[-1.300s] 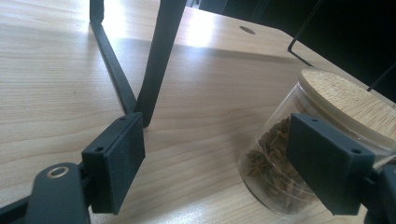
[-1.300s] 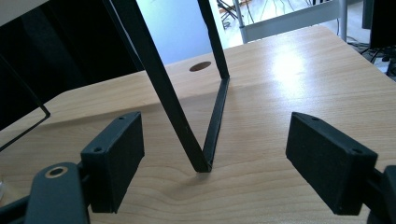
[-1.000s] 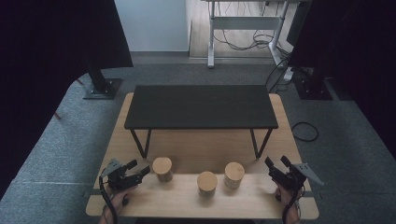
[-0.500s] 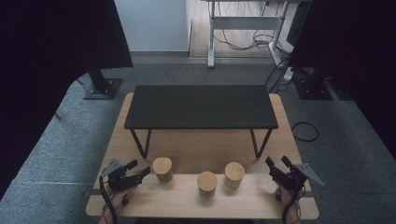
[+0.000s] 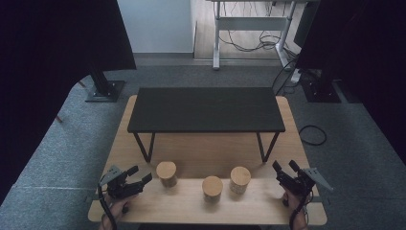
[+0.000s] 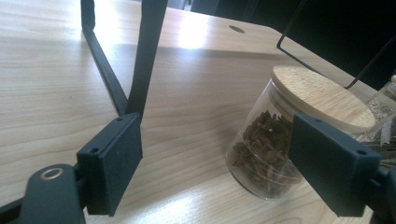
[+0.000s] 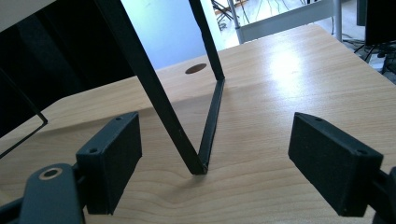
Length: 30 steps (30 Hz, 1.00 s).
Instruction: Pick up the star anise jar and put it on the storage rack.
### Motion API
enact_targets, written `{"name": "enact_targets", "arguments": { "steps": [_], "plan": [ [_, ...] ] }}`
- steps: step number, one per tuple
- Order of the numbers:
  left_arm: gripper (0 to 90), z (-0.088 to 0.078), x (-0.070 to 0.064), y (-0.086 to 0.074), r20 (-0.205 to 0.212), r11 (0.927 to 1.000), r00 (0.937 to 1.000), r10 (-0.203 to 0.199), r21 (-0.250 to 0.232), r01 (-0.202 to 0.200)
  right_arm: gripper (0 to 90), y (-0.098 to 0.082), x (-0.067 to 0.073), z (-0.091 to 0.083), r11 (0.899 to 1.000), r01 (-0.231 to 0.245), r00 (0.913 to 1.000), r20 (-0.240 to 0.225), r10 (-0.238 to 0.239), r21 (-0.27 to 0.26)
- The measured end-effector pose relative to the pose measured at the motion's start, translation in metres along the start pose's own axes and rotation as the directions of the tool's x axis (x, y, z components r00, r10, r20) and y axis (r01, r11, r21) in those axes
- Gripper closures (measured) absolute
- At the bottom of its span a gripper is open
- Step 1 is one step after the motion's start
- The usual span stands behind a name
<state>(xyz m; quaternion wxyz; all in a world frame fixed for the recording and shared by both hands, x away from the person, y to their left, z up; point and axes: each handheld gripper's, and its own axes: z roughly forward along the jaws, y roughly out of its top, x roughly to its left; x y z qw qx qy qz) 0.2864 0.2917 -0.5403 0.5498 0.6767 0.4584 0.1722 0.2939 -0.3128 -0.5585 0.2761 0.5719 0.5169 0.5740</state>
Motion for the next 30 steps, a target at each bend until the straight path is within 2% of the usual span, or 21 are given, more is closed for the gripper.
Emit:
{"name": "enact_targets", "arguments": {
  "steps": [7, 12, 15, 19, 24, 29, 30],
  "plan": [
    [13.3, -0.01, -0.006, 0.003, -0.021, 0.9985, 0.9984, 0.052, -0.016, -0.053, 16.4, 0.0, -0.001, 0.0, 1.0, -0.005, 1.0, -0.003, 0.005, -0.001],
    [12.5, -0.014, -0.008, 0.004, 0.002, 0.9957, 0.9958, 0.092, -0.011, -0.092, 16.0, 0.0, -0.001, 0.0, 1.0, -0.006, 1.0, -0.001, 0.006, -0.001],
    [12.3, -0.016, -0.01, 0.004, 0.04, 0.9925, 0.9917, 0.122, -0.01, -0.122, 15.6, 0.0, -0.001, 0.0, 1.0, -0.01, 1.0, -0.001, 0.01, 0.0],
    [12.1, -0.015, -0.013, 0.004, 0.063, 0.9886, 0.9867, 0.15, 0.0, -0.151, 15.5, 0.0, -0.001, 0.0, 1.0, -0.01, 1.0, -0.001, 0.01, 0.0],
    [11.2, -0.008, -0.021, 0.003, 0.067, 0.9806, 0.9793, 0.191, 0.031, -0.193, 15.5, 0.0, -0.001, 0.0, 1.0, -0.01, 1.0, -0.001, 0.01, 0.0],
    [10.9, -0.002, -0.027, 0.001, 0.065, 0.9757, 0.9755, 0.21, 0.049, -0.213, 15.3, 0.0, -0.001, 0.0, 1.0, -0.005, 1.0, -0.002, 0.005, 0.001],
    [10.8, 0.0, -0.03, 0.001, 0.065, 0.9719, 0.972, 0.226, 0.054, -0.229, 15.2, 0.0, -0.001, 0.0, 1.0, -0.004, 1.0, -0.002, 0.004, 0.001]
  ]
}}
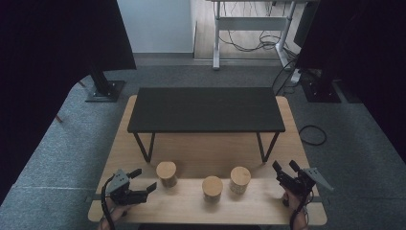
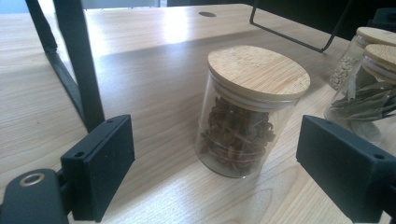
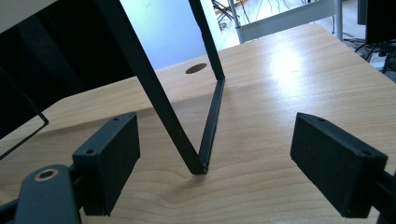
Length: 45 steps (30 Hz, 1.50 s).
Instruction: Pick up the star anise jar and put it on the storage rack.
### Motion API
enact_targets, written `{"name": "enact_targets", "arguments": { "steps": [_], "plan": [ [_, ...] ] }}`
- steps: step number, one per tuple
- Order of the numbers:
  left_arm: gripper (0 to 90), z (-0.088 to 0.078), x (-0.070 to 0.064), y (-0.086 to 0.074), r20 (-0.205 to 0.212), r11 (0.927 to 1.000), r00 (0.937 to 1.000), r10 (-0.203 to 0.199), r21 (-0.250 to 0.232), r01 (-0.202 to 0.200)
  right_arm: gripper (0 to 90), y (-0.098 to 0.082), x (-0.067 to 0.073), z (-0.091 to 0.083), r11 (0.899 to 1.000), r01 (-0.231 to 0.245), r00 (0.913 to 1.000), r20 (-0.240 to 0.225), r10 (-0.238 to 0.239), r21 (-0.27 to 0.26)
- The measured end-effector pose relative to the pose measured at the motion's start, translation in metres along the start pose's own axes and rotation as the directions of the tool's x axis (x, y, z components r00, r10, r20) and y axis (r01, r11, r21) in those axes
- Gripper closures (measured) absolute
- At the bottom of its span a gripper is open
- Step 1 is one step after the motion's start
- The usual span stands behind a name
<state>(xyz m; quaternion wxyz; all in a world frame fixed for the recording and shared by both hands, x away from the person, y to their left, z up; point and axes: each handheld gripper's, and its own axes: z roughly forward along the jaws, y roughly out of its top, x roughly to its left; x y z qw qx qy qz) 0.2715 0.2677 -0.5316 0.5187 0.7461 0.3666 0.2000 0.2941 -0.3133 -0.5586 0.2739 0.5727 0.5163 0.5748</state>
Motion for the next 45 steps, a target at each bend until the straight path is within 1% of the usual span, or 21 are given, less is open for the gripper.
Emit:
{"name": "enact_targets", "arguments": {
  "steps": [2, 8, 13, 19, 22, 25, 29, 34, 38, 42, 44, 45],
  "plan": [
    [9.8, 0.003, -0.003, 0.0, -0.003, 0.9997, 0.9997, 0.023, 0.011, -0.023, 15.1, 0.0, 0.0, 0.0, 1.0, 0.001, 1.0, 0.0, -0.001, 0.001],
    [8.5, 0.019, -0.015, 0.001, -0.005, 0.9965, 0.9977, 0.068, 0.048, -0.068, 14.9, 0.0, 0.0, 0.0, 1.0, 0.002, 1.0, 0.002, -0.002, 0.003],
    [7.7, 0.027, -0.021, 0.001, -0.011, 0.9945, 0.9961, 0.088, 0.058, -0.087, 14.9, 0.0, 0.0, 0.0, 1.0, 0.001, 1.0, 0.001, -0.001, 0.002],
    [7.0, 0.033, -0.025, 0.003, -0.007, 0.994, 0.9957, 0.092, 0.06, -0.091, 14.8, 0.0, 0.0, 0.0, 1.0, 0.0, 1.0, -0.001, 0.0, 0.003],
    [6.5, 0.036, -0.027, 0.004, -0.012, 0.994, 0.9955, 0.094, 0.058, -0.093, 14.9, 0.0, 0.0, 0.0, 1.0, 0.001, 1.0, -0.002, -0.001, 0.004],
    [6.2, 0.039, -0.028, 0.006, -0.011, 0.995, 0.9962, 0.086, 0.052, -0.085, 14.7, 0.0, 0.0, 0.0, 1.0, 0.002, 1.0, 0.0, -0.002, 0.004],
    [5.9, 0.043, -0.03, 0.007, -0.014, 0.9953, 0.9962, 0.086, 0.045, -0.085, 14.4, 0.0, 0.0, 0.0, 1.0, 0.004, 1.0, 0.001, -0.004, 0.003],
    [6.2, 0.05, -0.03, 0.009, -0.031, 0.9964, 0.9964, 0.079, 0.035, -0.078, 14.3, 0.0, 0.001, 0.0, 1.0, 0.009, 1.0, 0.001, -0.009, 0.005],
    [7.2, 0.057, -0.028, 0.01, -0.041, 0.9968, 0.9966, 0.072, 0.039, -0.07, 14.2, 0.0, 0.001, 0.001, 1.0, 0.012, 0.9999, 0.001, -0.012, 0.007],
    [8.2, 0.063, -0.03, 0.01, -0.032, 0.995, 0.9958, 0.085, 0.055, -0.084, 14.0, 0.0, 0.001, 0.0, 1.0, 0.015, 0.9999, 0.003, -0.015, 0.007],
    [9.7, 0.065, -0.03, 0.01, -0.035, 0.9948, 0.9958, 0.085, 0.06, -0.083, 14.0, 0.0, 0.001, 0.001, 1.0, 0.015, 0.9999, 0.003, -0.015, 0.008],
    [11.1, 0.066, -0.03, 0.011, -0.043, 0.9948, 0.9957, 0.082, 0.064, -0.079, 14.0, 0.0, 0.001, 0.001, 1.0, 0.016, 0.9999, 0.003, -0.016, 0.009]
  ]
}}
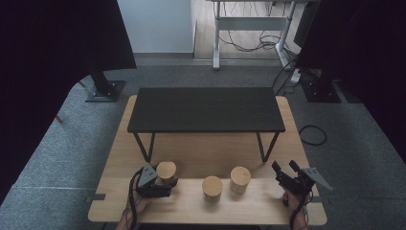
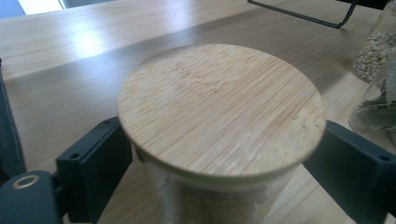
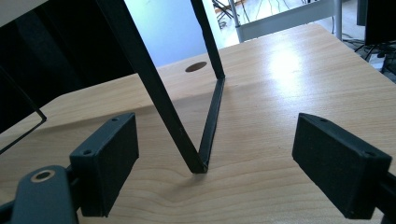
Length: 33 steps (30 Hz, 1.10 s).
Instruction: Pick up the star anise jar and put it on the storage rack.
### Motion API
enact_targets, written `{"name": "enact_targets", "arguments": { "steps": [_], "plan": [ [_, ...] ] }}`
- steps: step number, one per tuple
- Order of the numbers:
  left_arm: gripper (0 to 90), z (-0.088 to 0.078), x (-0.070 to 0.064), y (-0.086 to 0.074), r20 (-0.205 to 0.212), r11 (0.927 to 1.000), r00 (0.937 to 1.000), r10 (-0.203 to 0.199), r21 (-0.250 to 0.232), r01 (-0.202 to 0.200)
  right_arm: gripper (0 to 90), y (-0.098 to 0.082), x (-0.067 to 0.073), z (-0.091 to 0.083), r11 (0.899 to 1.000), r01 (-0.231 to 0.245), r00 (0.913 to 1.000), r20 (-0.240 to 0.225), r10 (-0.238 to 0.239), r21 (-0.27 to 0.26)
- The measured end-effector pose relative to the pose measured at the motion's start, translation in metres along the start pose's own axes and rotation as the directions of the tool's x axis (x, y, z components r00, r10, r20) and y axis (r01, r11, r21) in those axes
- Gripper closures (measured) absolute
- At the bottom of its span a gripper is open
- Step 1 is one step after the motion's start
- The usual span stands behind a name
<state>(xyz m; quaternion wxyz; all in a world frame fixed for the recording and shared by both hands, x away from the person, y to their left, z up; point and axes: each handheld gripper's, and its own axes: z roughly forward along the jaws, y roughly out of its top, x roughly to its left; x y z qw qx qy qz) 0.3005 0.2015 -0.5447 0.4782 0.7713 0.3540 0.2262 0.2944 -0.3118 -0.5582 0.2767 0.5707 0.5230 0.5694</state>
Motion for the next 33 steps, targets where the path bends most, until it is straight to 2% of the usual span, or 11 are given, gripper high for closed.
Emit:
{"name": "enact_targets", "arguments": {
  "steps": [2, 5, 22, 26, 33],
  "plan": [
    [17.0, 0.002, 0.0, 0.0, -0.024, 0.9998, 0.9996, -0.014, 0.014, 0.015, 13.9, 0.0, 0.0, 0.0, 1.0, 0.002, 1.0, 0.001, -0.002, 0.0],
    [24.4, 0.003, 0.0, 0.0, -0.017, 0.9997, 0.9996, -0.022, 0.013, 0.022, 13.8, 0.0, 0.0, 0.0, 1.0, 0.004, 1.0, 0.001, -0.004, 0.001],
    [25.1, 0.003, -0.001, 0.0, -0.017, 0.9998, 0.9997, -0.018, 0.011, 0.018, 13.5, 0.0, 0.001, 0.0, 1.0, 0.006, 1.0, 0.007, -0.006, -0.001],
    [25.1, 0.001, -0.001, 0.003, -0.032, 0.9997, 0.9995, -0.001, 0.024, 0.001, 13.5, 0.0, 0.001, 0.0, 1.0, 0.006, 1.0, 0.006, -0.006, 0.0],
    [25.2, -0.012, 0.002, 0.012, -0.029, 0.9998, 0.9995, -0.009, -0.018, 0.008, 13.2, 0.0, 0.001, 0.0, 1.0, 0.007, 1.0, 0.005, -0.007, 0.0]
  ]
}}
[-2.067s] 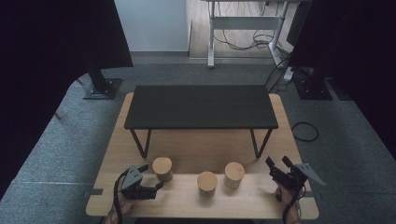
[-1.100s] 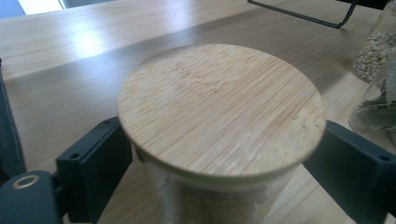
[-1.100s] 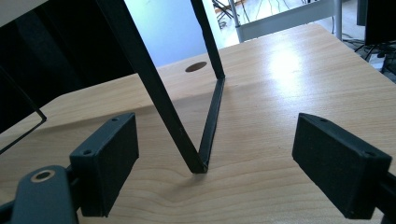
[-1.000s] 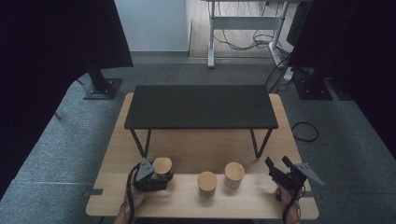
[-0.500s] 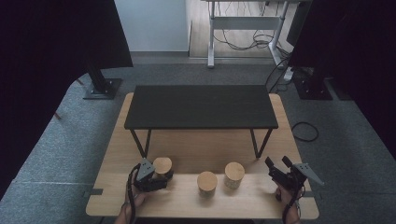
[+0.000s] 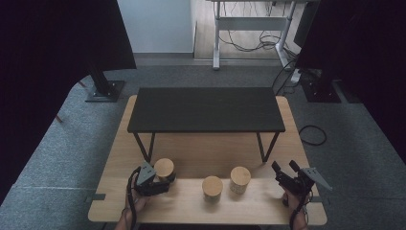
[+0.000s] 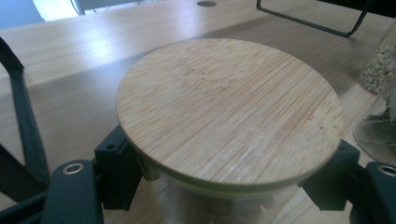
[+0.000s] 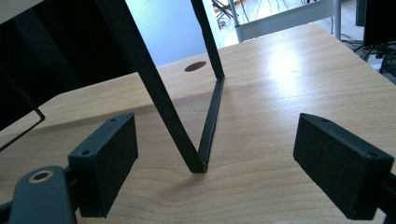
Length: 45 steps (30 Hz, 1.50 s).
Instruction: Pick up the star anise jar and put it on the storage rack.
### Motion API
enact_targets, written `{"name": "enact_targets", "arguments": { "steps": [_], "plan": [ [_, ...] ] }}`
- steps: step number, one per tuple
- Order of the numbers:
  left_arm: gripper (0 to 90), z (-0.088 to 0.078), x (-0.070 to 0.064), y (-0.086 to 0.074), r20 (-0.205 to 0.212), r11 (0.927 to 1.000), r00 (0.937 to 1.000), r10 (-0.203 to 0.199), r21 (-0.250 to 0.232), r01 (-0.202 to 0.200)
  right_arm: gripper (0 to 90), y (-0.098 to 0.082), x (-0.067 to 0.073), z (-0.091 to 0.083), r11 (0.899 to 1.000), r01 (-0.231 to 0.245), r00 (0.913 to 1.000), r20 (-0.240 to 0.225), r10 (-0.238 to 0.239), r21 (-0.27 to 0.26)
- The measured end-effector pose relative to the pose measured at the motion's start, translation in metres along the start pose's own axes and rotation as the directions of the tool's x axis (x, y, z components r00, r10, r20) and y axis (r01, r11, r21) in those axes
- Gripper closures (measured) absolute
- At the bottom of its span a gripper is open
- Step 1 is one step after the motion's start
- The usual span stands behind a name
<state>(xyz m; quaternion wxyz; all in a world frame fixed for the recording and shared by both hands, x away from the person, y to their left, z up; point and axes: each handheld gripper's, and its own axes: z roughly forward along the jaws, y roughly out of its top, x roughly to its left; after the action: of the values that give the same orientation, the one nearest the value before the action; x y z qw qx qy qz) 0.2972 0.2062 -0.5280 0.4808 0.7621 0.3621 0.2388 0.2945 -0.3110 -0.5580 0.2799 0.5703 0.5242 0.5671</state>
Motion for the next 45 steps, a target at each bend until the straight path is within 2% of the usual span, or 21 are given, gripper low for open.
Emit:
{"name": "enact_targets", "arguments": {
  "steps": [16, 45],
  "plan": [
    [25.2, -0.011, -0.002, 0.006, 0.011, 0.9996, 0.9999, 0.008, -0.026, -0.008, 12.6, 0.0, 0.001, 0.0, 1.0, 0.006, 1.0, 0.004, -0.006, -0.001],
    [25.2, -0.031, 0.004, 0.017, -0.006, 0.9978, 1.0, 0.005, -0.066, -0.005, 11.8, 0.0, 0.001, 0.0, 1.0, 0.009, 0.9999, 0.008, -0.009, -0.003]
  ]
}}
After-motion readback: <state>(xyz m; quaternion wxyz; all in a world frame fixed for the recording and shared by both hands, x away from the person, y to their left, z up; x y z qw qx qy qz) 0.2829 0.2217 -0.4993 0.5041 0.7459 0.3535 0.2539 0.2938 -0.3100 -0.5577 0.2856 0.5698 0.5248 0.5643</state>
